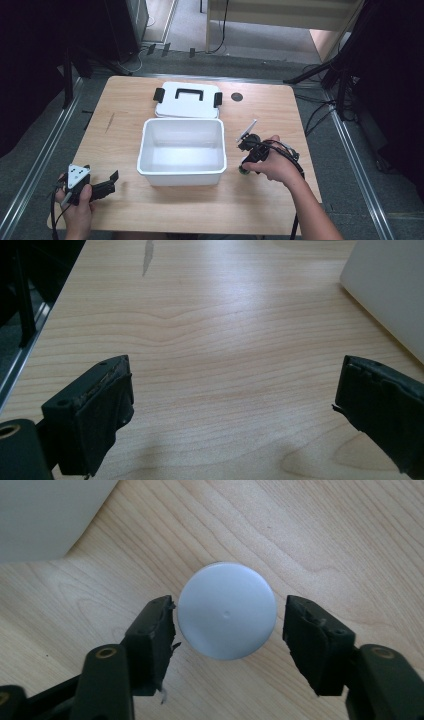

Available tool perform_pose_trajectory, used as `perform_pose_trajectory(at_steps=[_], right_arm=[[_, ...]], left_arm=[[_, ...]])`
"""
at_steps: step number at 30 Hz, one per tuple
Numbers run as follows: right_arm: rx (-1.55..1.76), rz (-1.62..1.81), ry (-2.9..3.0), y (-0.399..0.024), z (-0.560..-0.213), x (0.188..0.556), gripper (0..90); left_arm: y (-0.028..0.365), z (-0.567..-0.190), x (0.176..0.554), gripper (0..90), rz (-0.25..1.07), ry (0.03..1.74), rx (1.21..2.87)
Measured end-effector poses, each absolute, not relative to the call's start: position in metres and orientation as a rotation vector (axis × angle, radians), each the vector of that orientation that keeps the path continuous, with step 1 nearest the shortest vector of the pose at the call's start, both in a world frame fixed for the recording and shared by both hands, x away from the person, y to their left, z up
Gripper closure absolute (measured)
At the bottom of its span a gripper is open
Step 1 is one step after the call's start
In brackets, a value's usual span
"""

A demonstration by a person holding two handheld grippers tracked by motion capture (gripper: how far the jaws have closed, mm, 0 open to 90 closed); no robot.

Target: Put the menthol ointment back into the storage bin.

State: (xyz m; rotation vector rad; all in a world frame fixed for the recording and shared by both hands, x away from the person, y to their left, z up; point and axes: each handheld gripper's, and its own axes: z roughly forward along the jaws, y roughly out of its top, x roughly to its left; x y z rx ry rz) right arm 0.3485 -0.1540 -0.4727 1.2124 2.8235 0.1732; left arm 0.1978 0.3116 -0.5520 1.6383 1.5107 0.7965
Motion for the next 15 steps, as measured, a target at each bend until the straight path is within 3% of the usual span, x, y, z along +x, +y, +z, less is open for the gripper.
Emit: perform_pose_trajectory(at_steps=[4,15], right_arm=[[1.224,0.178,2.836,-0.152,-0.472,0.351,51.1],[1.192,0.177,2.867,-0.150,-0.463,0.351,51.6]], left_arm=[[0.312,-0.552,0.198,3.0,0.797,1.512,1.638],[0.311,-0.552,0.198,3.0,0.802,1.510,1.642]])
